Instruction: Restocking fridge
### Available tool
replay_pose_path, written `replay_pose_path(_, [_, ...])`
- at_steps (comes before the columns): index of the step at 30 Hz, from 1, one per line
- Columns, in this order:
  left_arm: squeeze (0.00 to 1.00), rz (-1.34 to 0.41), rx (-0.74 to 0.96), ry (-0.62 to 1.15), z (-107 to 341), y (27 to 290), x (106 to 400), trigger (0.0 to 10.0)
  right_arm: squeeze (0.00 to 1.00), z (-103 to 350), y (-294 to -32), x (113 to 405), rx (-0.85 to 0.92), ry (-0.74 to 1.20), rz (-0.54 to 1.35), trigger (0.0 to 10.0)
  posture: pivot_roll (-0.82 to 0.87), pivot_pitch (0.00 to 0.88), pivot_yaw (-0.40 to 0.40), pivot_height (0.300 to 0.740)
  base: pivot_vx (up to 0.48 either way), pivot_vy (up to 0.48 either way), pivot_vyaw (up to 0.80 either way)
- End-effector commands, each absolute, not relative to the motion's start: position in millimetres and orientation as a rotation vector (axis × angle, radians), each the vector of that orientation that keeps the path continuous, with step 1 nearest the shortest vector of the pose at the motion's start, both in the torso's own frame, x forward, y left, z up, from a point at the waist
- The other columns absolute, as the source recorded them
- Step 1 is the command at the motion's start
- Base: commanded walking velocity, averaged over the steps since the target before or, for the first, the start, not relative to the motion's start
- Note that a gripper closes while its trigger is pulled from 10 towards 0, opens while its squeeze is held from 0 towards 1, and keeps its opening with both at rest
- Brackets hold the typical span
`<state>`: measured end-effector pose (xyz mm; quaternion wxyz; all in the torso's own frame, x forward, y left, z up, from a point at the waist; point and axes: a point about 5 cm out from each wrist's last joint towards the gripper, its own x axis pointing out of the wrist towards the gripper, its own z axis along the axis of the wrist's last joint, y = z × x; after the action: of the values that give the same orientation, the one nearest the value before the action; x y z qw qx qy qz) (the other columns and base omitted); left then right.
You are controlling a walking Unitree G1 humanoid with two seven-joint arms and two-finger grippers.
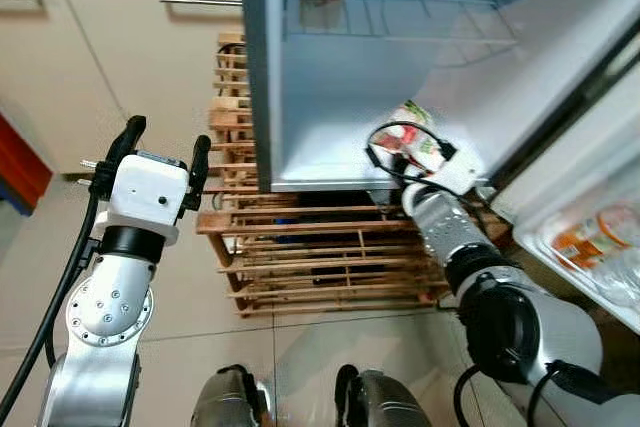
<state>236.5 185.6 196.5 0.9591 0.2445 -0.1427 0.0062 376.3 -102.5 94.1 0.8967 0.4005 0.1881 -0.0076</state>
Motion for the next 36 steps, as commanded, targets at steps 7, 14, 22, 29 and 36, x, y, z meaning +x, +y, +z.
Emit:
replay_pose_path(7, [0.00, 0.011, 0.514, -0.305, 201, 185, 236, 10.0, 0.00, 130, -51, 381, 0.782, 0.275, 0.408, 10.0, 0.19, 0.187, -0.078, 0.731, 0.000, 0.000, 0.00])
replay_pose_path(14, [0.00, 0.017, 0.508, -0.311, 200, 184, 238, 10.0, 0.00, 131, -66, 382, 0.241, 0.112, 0.314, 10.0, 0.18, 0.180, -0.092, 0.731, 0.000, 0.000, 0.00])
replay_pose_path(22, [0.00, 0.018, 0.505, -0.302, 197, 183, 234, 10.0, 0.00, 115, -103, 377, 0.076, 0.086, 0.114, 10.0, 0.18, 0.183, -0.098, 0.731, 0.000, 0.000, 0.00])
replay_pose_path(29, [0.00, 0.027, 0.512, -0.294, 198, 187, 232, 10.0, 0.00, 98, -114, 366, 0.090, 0.083, 0.005, 10.0, 0.18, 0.202, -0.096, 0.731, 0.000, 0.000, 0.00])
replay_pose_path(36, [0.00, 0.005, 0.507, -0.298, 198, 183, 236, 10.0, 0.00, 100, -128, 367, -0.029, 0.065, -0.020, 10.0, 0.17, 0.202, -0.081, 0.731, 0.000, 0.000, 0.00])
